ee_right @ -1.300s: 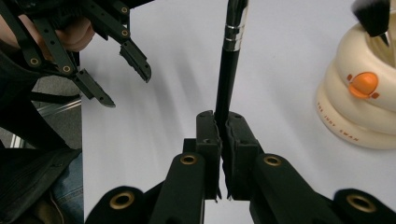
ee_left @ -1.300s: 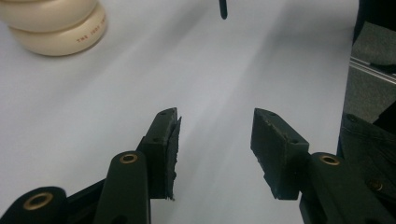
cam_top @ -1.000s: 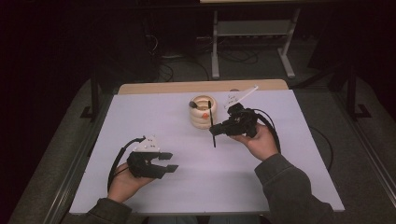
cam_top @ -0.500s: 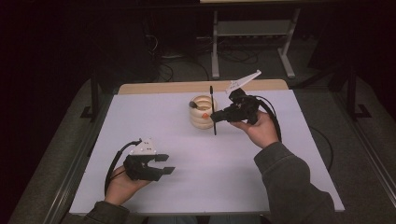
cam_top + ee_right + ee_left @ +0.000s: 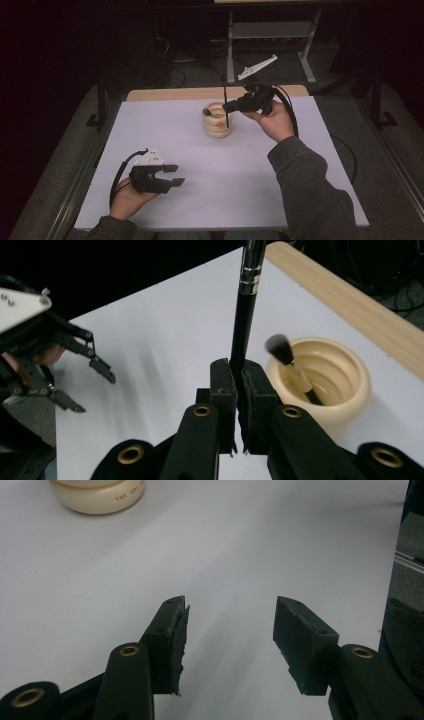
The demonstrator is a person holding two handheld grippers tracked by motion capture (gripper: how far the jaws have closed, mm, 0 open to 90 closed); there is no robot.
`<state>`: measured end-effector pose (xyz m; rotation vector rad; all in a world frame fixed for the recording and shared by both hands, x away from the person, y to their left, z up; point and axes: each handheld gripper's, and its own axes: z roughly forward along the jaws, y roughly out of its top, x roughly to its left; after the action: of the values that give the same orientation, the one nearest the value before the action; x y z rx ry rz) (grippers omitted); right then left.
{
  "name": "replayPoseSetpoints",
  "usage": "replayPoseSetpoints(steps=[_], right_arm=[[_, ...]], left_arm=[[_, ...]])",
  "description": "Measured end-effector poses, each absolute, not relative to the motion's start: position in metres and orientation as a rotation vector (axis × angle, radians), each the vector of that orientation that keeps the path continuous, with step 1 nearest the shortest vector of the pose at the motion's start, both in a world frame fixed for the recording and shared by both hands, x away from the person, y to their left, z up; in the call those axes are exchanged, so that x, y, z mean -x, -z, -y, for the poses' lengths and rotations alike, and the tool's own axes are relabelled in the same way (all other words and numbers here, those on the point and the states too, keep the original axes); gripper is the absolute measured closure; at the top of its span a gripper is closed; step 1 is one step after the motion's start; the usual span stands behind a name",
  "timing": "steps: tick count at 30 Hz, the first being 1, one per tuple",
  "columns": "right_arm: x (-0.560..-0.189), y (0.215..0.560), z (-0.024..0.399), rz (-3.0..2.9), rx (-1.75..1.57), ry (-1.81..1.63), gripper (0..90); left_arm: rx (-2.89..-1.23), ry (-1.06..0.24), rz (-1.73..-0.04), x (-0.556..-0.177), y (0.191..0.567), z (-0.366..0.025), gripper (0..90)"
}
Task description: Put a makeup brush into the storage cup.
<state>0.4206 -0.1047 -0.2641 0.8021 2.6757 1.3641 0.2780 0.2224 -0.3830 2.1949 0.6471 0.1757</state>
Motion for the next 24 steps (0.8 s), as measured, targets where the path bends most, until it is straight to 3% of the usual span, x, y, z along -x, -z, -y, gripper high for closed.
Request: replayPoseSetpoints(steps=[24], right_arm=[[-0.482, 0.25, 0.088, -2.581, -0.957, -1.333, 85.0]], left_arm=[[-2.191, -0.172, -0.641, -0.28, 0.383, -0.226, 46.0]])
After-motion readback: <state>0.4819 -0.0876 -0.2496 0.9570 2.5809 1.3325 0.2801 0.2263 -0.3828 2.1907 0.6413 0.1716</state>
